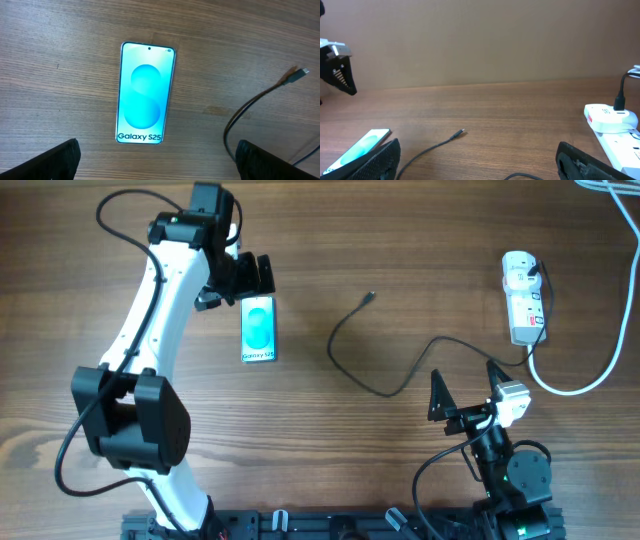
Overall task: Plug charger to phone and switch on socket
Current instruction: 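Reach the left gripper forward over the Galaxy S25 phone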
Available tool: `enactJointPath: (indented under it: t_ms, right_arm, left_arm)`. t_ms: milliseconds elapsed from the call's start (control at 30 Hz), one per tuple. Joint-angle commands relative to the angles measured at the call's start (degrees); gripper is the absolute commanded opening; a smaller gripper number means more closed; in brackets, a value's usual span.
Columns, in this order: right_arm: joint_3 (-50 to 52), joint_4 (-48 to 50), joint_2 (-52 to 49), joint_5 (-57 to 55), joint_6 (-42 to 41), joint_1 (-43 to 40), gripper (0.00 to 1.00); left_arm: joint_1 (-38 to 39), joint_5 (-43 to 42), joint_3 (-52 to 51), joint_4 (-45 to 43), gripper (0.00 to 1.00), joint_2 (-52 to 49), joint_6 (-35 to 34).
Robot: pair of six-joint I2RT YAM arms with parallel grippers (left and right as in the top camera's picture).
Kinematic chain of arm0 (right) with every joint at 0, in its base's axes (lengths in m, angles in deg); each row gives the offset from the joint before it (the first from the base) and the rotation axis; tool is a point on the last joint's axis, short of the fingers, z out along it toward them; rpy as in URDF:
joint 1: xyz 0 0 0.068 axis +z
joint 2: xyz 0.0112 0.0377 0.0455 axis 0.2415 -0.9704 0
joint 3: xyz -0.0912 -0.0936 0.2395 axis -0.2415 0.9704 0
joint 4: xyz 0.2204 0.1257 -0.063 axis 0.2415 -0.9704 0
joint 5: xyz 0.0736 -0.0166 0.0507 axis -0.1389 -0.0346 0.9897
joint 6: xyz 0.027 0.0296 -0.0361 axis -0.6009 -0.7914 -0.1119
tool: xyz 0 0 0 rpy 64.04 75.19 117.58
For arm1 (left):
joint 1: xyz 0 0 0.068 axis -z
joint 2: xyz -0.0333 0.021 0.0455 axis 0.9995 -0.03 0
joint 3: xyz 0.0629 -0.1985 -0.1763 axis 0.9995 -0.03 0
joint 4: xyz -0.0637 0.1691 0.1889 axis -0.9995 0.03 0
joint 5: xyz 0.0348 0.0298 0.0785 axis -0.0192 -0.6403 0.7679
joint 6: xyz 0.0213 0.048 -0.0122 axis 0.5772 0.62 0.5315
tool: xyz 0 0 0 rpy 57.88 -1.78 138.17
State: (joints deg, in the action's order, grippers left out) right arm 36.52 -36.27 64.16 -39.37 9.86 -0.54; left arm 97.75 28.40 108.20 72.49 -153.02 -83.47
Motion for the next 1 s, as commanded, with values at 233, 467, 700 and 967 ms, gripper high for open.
enactJointPath:
  t_ms: [233,467,700,967]
  right_arm:
    - [0.1,0.2,0.1,0.8,1.2,0.1,1.00]
    - [0.1,0.2,0.1,0.8,1.1,0.1,1.00]
    - [0.1,0.2,0.1,0.8,1.1,0.1,1.00]
    - [0.1,0.2,0.1,0.8,1.1,0.1,1.00]
  left_arm:
    - [2.7,5.2,1.5,1.6,0.97,-13.5,-1.1]
    - [2.7,5.2,-3.3,-3.0,0.96,-15.2,2.6]
    - [2.7,5.2,-7.5,-8.2,0.96,-15.2,4.1]
    - [2.7,5.2,-9.4,-10.4,0.92,-15.2,5.6]
